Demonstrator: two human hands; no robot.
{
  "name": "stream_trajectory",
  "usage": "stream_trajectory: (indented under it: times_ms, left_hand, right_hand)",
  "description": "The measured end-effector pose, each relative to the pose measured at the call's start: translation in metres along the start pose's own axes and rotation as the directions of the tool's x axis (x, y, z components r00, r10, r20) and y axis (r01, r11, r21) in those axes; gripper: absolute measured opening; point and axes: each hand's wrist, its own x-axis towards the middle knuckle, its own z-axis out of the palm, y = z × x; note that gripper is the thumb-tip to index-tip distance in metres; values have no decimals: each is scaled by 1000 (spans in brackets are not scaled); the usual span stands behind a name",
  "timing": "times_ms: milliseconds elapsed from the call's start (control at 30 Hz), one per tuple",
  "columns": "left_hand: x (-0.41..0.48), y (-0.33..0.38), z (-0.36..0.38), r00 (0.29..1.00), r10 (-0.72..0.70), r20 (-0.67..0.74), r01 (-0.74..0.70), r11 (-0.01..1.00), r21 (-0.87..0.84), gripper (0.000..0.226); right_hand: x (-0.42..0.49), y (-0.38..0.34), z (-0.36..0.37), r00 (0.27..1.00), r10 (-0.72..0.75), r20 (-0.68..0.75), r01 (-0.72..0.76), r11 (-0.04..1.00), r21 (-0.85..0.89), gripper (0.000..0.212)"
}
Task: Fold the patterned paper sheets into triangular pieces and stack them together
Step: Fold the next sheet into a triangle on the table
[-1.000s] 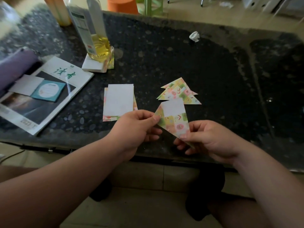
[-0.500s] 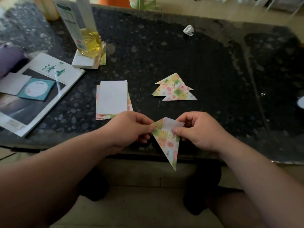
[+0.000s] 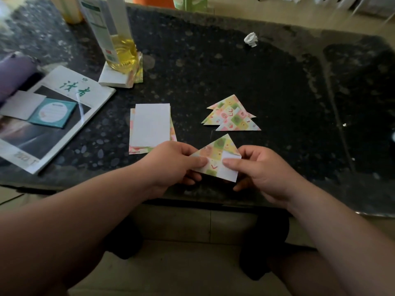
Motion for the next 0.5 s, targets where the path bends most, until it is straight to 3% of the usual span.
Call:
stream_trajectory:
  times_ms: [67, 167, 233, 367, 500]
  left_hand:
    - [-2, 4, -2, 999, 8, 31, -9, 998, 55, 8]
    - [-10, 7, 0, 981, -31, 189, -10, 978, 210, 15]
    - [-14, 8, 3, 968, -33, 249, -25, 973, 227, 23]
    - [-8, 8, 3, 985, 74, 153, -94, 987, 127, 14]
    - [-8, 5, 3, 979, 76, 190, -82, 996, 27, 12]
  right_hand:
    - [3, -1, -3, 992, -29, -120, 26, 999, -28, 15]
    - [8, 1, -6, 968, -102, -227, 76, 990, -123, 8]
    - [8, 1, -9, 976, -135, -173, 107, 981, -161, 8]
    - [2, -6, -16, 993, -110, 41, 115, 981, -158, 14]
    - [2, -8, -18, 984, -148, 102, 167, 962, -215, 10]
